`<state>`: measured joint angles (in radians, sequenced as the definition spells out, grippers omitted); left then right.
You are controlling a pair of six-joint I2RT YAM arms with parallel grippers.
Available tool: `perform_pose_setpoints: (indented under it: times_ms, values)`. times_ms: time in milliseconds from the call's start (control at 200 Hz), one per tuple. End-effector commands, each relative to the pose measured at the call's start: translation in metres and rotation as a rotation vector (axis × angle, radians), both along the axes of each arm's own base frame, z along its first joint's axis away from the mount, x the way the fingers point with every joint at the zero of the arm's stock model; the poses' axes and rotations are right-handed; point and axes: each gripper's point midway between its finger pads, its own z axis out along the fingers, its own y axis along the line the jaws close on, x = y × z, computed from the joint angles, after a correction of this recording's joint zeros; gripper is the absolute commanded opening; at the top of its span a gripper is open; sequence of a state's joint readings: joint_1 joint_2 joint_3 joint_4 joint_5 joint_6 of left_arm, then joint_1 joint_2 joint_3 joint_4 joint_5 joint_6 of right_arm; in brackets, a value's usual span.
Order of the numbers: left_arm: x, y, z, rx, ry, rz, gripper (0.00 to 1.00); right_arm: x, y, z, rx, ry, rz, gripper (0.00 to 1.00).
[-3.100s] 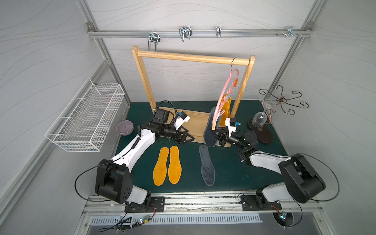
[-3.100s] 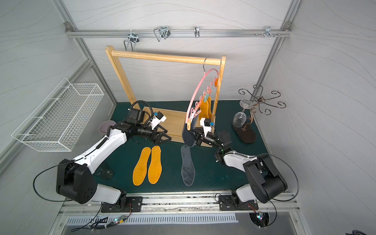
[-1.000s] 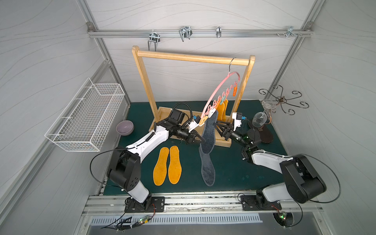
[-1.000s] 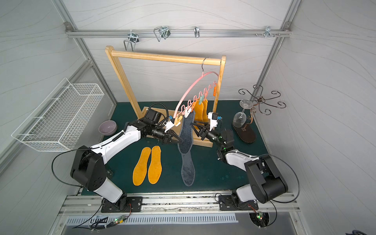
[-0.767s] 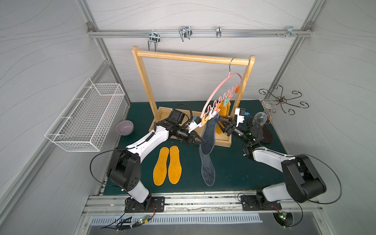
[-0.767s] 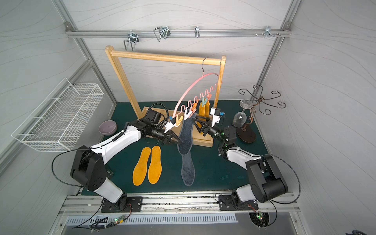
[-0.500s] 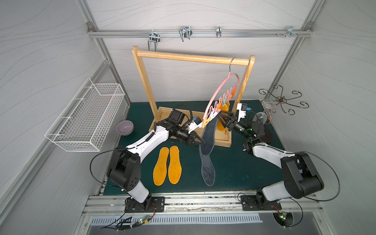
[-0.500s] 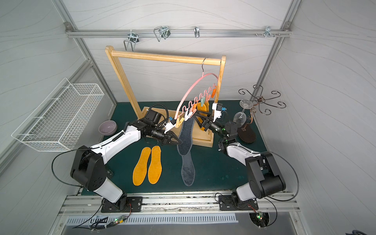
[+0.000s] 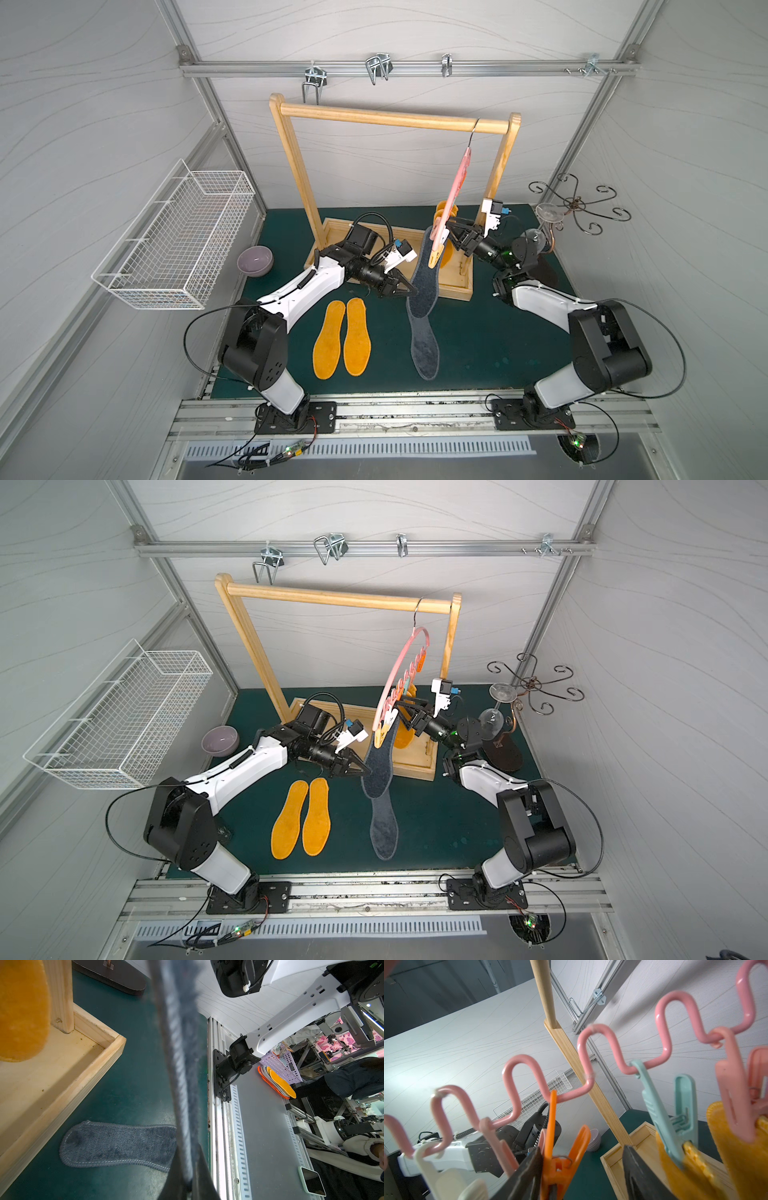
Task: Take the shoe insoles off the hanger
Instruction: Open the clamp at the hanger.
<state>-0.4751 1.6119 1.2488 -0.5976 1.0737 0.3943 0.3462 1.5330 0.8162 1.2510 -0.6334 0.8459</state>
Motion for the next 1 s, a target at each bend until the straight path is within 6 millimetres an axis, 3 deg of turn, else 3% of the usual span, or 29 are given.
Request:
perform_pose_setpoints:
  times_ms: [0,210,520,710,995]
  values:
    - [-0.004,0.000,-0.004,0.007,0.005,-0.022,0.00,0.002,-0.002,0.013,0.028,-0.022,0.012,0.62]
    - [-0.004,0.001,-0.009,0.020,0.008,-0.021,0.00,0.008,-0.001,0.015,0.042,0.011,0.038,0.54]
    - [0.002,0.010,-0.019,0.051,0.016,0.032,0.00,0.018,-0.005,0.010,0.058,0.052,0.023,0.29]
    - [0.002,0.022,-0.030,0.078,0.038,0.051,0.00,0.024,-0.007,0.005,0.067,0.078,0.008,0.28]
    - [-0.013,0.038,-0.051,0.125,0.067,0.058,0.00,0.029,-0.009,-0.010,0.062,0.115,-0.013,0.39]
